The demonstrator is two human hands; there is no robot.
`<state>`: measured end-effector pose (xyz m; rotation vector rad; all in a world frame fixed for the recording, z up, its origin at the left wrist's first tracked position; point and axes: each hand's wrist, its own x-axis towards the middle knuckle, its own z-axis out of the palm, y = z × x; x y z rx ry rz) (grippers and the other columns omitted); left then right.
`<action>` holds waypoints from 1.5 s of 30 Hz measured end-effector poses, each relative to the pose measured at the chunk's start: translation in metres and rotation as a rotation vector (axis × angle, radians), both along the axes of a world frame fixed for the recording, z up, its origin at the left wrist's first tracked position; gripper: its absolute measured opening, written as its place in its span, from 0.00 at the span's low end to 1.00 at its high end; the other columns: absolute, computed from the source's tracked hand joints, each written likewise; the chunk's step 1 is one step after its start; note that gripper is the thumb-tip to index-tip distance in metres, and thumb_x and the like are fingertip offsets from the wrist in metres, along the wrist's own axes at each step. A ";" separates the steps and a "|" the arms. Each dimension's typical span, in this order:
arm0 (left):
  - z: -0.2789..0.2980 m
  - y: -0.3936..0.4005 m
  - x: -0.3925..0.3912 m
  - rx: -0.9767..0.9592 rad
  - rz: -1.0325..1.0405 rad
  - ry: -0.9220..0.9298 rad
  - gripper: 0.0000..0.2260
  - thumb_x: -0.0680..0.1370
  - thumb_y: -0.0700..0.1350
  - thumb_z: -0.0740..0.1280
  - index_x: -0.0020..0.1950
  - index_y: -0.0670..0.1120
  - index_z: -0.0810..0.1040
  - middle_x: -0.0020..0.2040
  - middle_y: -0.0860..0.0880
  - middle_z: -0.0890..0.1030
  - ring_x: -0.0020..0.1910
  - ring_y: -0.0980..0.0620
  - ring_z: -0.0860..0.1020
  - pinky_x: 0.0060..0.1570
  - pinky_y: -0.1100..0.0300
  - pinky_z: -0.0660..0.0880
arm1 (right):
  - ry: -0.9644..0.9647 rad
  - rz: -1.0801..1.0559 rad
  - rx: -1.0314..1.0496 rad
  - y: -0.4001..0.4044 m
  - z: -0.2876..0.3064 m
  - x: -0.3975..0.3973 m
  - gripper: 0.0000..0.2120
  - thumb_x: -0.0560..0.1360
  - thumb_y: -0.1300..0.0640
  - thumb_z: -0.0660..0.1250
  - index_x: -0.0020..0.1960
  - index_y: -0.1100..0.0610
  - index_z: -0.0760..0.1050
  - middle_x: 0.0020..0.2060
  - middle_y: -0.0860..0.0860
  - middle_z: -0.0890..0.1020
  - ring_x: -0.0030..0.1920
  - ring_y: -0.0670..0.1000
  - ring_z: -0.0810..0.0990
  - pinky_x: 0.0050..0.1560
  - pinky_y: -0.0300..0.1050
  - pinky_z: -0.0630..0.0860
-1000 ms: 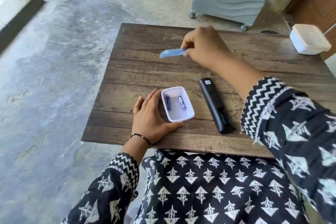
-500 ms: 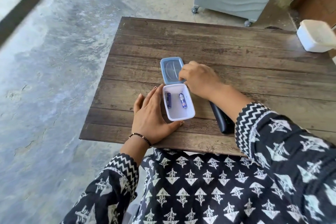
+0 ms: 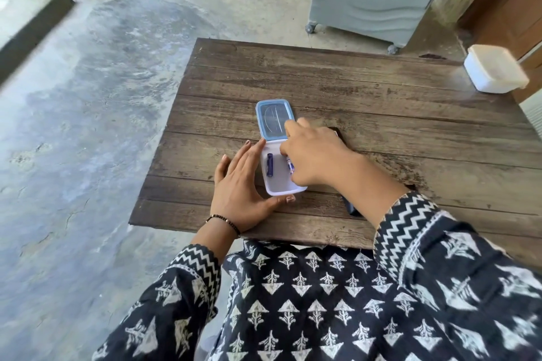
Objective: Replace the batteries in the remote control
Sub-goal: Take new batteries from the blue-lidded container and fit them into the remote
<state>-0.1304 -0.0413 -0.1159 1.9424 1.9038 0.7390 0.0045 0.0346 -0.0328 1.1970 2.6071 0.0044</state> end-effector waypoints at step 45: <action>0.044 0.036 0.174 -0.460 0.323 -0.093 0.26 0.68 0.51 0.72 0.58 0.40 0.67 0.59 0.39 0.75 0.58 0.40 0.75 0.55 0.51 0.73 | 1.281 -0.713 -0.260 -0.097 -0.007 0.188 0.23 0.67 0.67 0.72 0.52 0.43 0.73 0.38 0.49 0.80 0.39 0.50 0.79 0.43 0.42 0.78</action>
